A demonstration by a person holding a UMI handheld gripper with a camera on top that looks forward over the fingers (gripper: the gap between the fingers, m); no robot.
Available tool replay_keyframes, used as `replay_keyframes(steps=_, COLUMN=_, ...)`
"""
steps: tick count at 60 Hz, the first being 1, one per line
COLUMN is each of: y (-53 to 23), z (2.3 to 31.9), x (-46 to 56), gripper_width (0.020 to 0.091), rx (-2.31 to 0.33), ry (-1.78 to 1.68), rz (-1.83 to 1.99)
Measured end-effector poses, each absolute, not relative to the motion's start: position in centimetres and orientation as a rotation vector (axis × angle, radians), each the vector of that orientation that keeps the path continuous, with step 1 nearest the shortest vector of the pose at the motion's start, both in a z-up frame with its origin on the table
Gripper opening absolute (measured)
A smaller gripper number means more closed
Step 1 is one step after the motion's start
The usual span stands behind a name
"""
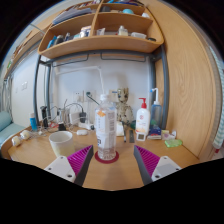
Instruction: Pour water
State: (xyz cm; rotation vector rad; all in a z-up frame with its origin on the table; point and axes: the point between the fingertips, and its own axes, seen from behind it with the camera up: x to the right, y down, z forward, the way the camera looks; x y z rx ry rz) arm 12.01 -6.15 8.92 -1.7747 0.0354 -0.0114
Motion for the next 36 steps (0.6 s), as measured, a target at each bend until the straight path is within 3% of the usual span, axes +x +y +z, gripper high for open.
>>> replay_keyframes(steps=8, y=-9.4, z=8.8, x=11.6, gripper_width=0.0828, rx=-1.805, ry=0.09, rz=0.017)
replay_keyframes(steps=36, y=-14.1, z=12.4, x=13.4, gripper_width=0.0837, rx=-1.726, ry=0.068, rz=-0.078)
